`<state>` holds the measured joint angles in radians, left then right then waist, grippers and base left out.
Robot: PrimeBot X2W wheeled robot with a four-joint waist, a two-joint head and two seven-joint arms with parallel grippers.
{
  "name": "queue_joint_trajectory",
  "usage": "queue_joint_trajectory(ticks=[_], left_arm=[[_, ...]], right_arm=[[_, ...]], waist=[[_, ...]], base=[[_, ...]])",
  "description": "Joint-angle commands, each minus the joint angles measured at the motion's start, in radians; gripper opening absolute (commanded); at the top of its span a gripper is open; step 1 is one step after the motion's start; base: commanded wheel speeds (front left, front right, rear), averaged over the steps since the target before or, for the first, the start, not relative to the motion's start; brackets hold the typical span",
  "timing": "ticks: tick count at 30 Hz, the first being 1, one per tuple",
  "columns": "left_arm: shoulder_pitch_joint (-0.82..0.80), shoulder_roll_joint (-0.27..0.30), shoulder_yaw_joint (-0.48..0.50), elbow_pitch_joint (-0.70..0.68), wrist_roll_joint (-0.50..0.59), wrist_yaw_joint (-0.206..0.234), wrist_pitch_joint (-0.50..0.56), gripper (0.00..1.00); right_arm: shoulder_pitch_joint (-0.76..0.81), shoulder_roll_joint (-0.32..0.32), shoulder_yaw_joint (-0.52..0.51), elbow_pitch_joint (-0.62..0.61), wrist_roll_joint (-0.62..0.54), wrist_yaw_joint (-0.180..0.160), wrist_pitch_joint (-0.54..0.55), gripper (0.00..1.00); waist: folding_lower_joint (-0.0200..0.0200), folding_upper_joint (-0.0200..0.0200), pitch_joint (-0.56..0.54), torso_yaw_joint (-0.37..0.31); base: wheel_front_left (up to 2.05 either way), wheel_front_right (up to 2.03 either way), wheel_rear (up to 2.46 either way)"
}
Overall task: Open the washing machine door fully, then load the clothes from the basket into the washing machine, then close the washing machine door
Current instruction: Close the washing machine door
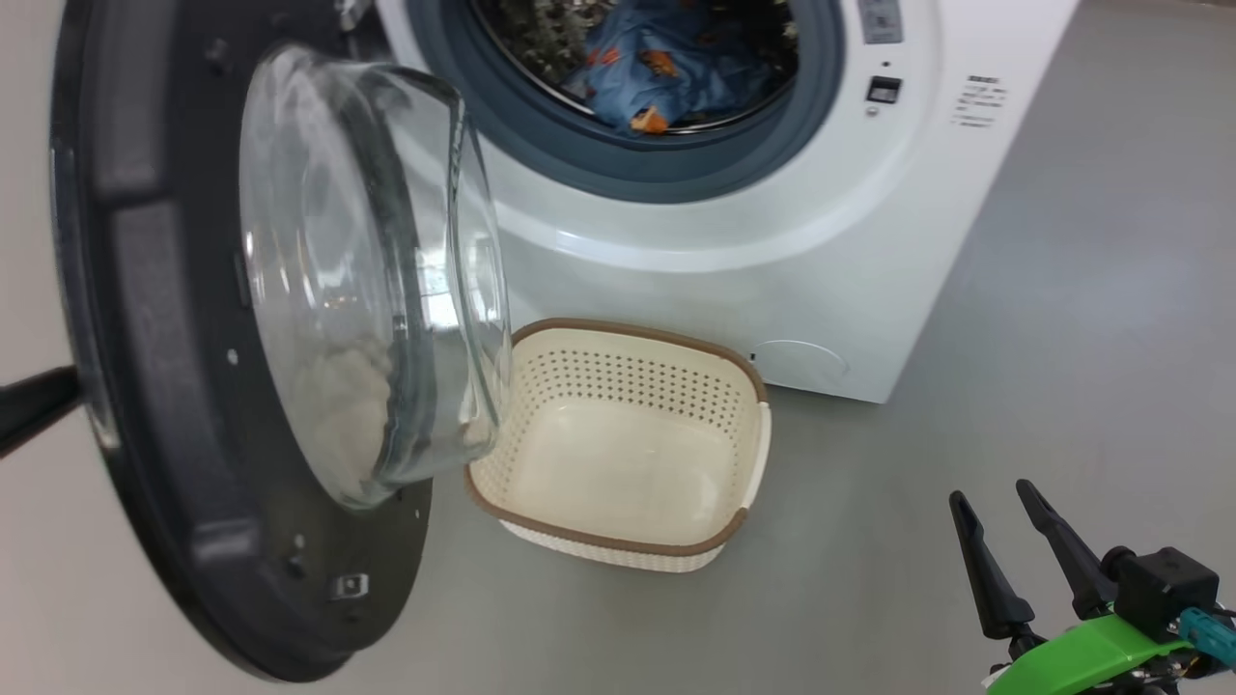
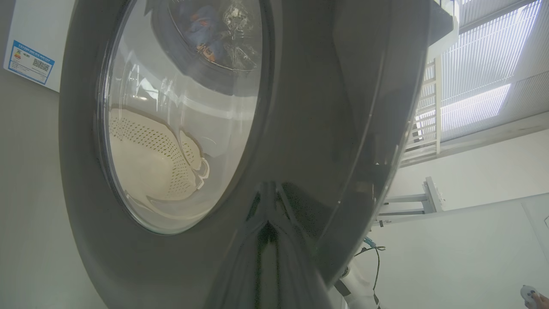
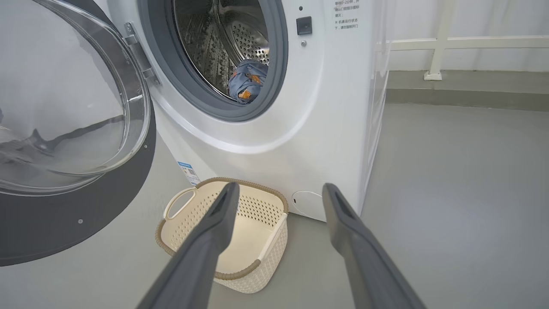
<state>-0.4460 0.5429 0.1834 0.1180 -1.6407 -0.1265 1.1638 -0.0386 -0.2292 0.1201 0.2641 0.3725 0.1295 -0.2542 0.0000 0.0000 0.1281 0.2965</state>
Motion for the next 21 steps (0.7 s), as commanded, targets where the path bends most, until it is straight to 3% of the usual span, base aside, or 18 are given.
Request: queue_joint_trajectory(ticks=[1, 21], left_arm=[[-0.020, 0.036, 0.030, -0.046, 0.002, -0.004, 0.014, 0.00], [-0.090, -0.062, 0.002, -0.078, 0.053, -0.004, -0.018, 0.00]], right_arm=[[0.013, -0.007, 0.013, -0.027, -0.001, 0.001, -0.008, 1.00], [0.018, 0.011, -0.013, -0.046, -0.006, 0.001, -0.008, 1.00]], waist=[[0.0000, 0.0000, -0.010, -0.028], [0.0000, 0.0000, -0.010, -0.192]], base=[[0.00, 0.00, 0.00], [0.00, 0.00, 0.00]])
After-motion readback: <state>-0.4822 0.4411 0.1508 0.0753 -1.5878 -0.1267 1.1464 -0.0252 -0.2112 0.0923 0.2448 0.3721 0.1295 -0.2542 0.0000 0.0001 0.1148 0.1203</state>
